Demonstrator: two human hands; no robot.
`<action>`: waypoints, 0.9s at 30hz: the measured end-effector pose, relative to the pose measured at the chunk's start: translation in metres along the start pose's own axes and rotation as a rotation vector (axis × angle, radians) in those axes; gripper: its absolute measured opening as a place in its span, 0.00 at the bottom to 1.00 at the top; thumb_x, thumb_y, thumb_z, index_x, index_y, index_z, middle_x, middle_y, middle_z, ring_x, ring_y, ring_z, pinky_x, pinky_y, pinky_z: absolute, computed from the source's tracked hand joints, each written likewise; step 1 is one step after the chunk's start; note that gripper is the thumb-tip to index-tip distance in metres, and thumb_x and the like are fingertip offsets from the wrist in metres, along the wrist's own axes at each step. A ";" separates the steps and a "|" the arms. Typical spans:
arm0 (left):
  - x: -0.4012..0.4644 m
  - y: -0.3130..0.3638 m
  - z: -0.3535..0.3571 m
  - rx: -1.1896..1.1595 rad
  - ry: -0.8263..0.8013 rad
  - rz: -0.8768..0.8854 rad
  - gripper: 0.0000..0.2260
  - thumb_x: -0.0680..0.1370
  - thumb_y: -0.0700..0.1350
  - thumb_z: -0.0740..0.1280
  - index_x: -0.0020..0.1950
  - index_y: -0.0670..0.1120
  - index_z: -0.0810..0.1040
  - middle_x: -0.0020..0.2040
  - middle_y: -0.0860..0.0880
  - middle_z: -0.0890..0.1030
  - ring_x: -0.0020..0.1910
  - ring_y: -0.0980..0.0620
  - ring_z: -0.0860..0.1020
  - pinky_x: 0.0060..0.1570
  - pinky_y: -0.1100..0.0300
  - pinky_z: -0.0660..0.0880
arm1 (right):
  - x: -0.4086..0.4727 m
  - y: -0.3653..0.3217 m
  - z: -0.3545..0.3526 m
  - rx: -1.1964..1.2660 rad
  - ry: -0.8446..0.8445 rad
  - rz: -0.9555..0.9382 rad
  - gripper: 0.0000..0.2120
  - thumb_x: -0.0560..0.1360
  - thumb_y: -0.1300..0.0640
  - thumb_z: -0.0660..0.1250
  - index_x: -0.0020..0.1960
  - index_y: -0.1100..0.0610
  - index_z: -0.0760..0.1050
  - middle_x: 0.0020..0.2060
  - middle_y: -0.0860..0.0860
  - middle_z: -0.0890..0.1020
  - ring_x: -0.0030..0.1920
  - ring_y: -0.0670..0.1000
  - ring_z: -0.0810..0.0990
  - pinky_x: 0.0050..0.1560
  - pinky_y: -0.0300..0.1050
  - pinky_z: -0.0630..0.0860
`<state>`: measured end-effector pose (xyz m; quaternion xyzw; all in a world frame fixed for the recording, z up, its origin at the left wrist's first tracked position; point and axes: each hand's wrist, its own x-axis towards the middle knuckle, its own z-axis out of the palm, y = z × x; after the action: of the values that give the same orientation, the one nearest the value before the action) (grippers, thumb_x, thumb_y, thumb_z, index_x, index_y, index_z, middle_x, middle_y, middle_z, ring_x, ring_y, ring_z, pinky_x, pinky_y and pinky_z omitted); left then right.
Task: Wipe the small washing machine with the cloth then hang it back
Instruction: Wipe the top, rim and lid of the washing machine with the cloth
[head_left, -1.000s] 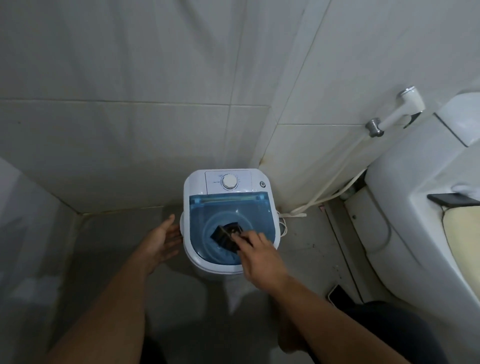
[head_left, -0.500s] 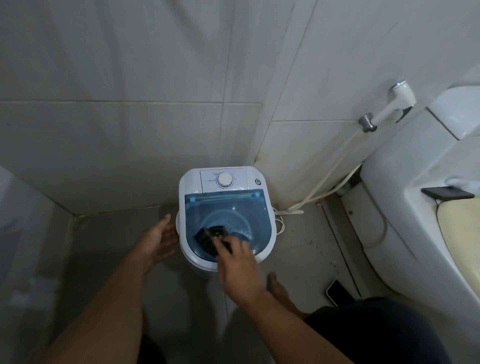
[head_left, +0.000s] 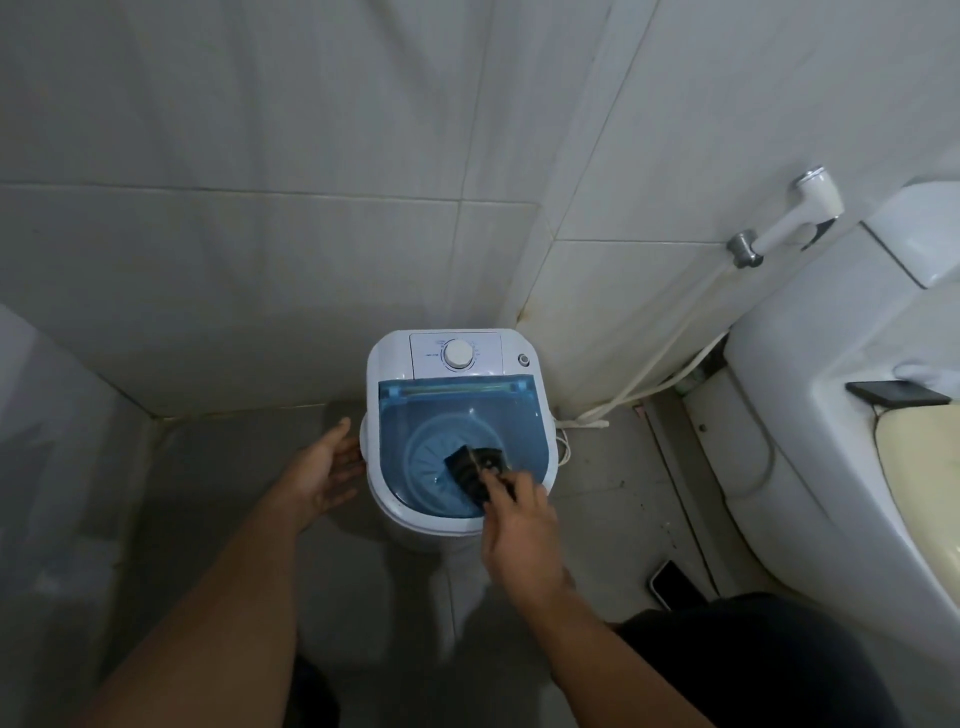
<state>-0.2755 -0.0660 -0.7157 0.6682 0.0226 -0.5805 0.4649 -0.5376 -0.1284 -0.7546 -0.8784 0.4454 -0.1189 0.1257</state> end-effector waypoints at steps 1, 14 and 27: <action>-0.001 0.000 0.000 0.002 -0.002 0.008 0.16 0.79 0.62 0.61 0.50 0.51 0.80 0.53 0.51 0.82 0.58 0.49 0.78 0.67 0.47 0.70 | 0.000 -0.014 0.004 0.010 -0.026 -0.027 0.23 0.75 0.58 0.66 0.70 0.52 0.73 0.60 0.54 0.76 0.54 0.57 0.75 0.51 0.56 0.79; -0.004 -0.001 0.000 0.034 -0.029 0.026 0.16 0.80 0.61 0.61 0.51 0.51 0.80 0.52 0.52 0.82 0.57 0.50 0.78 0.61 0.51 0.70 | 0.019 0.037 -0.013 0.108 0.126 0.265 0.24 0.78 0.57 0.65 0.74 0.51 0.71 0.63 0.54 0.74 0.55 0.56 0.73 0.55 0.58 0.77; 0.002 -0.002 -0.003 0.010 -0.022 0.014 0.17 0.79 0.62 0.62 0.53 0.50 0.81 0.54 0.51 0.83 0.57 0.50 0.79 0.64 0.48 0.72 | 0.044 0.003 -0.012 0.290 0.107 0.014 0.24 0.77 0.59 0.64 0.73 0.50 0.72 0.62 0.53 0.75 0.58 0.56 0.74 0.58 0.55 0.75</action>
<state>-0.2737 -0.0640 -0.7193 0.6641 0.0100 -0.5846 0.4660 -0.5182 -0.1665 -0.7404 -0.8402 0.4359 -0.2279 0.2283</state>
